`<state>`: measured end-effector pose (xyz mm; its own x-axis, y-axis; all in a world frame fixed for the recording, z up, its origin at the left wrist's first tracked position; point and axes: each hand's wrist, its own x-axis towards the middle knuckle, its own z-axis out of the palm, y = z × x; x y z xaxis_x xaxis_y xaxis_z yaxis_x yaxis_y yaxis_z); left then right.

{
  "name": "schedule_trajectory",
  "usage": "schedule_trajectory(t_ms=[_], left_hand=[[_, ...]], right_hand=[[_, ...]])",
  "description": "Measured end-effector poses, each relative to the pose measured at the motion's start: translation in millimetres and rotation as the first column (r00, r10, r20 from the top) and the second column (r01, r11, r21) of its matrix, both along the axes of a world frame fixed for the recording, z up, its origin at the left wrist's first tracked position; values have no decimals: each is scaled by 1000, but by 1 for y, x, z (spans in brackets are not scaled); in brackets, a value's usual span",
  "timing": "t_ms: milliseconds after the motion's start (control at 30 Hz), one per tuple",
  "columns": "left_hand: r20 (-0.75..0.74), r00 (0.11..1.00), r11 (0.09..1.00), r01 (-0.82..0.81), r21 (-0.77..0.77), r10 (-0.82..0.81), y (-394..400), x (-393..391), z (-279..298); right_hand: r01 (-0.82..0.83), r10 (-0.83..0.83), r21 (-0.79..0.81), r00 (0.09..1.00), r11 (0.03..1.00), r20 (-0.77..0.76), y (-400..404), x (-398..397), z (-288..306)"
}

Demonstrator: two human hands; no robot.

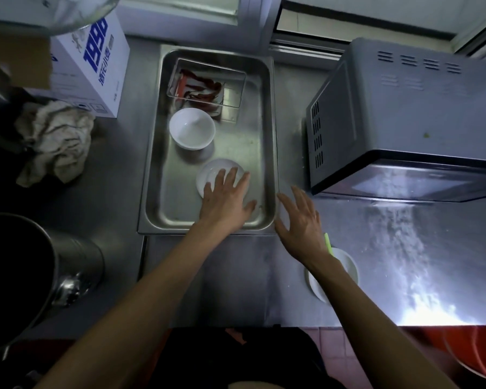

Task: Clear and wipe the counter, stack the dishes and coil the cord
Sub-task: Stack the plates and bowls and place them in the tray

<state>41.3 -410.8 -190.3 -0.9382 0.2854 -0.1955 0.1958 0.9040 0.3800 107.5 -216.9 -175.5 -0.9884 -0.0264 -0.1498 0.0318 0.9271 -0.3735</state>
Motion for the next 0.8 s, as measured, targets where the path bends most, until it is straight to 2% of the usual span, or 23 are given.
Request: schedule_trajectory(t_ms=[167,467,567,800], left_hand=[[-9,999,999,52,-16,-53,21,20,18],[-128,977,984,161,-81,-170,94,71,33],[-185,956,973,216,-85,-229,126,97,35],[-145,953,961,252,-119,-267,167,155,19]], right_hand=[[42,-42,-8,999,999,-14,29,17,4],[132,-133,-68,991,989,-4,100,77,0],[126,-126,-40,992,991,3,129,103,-11],[86,-84,-32,995,996,61,167,152,-28]])
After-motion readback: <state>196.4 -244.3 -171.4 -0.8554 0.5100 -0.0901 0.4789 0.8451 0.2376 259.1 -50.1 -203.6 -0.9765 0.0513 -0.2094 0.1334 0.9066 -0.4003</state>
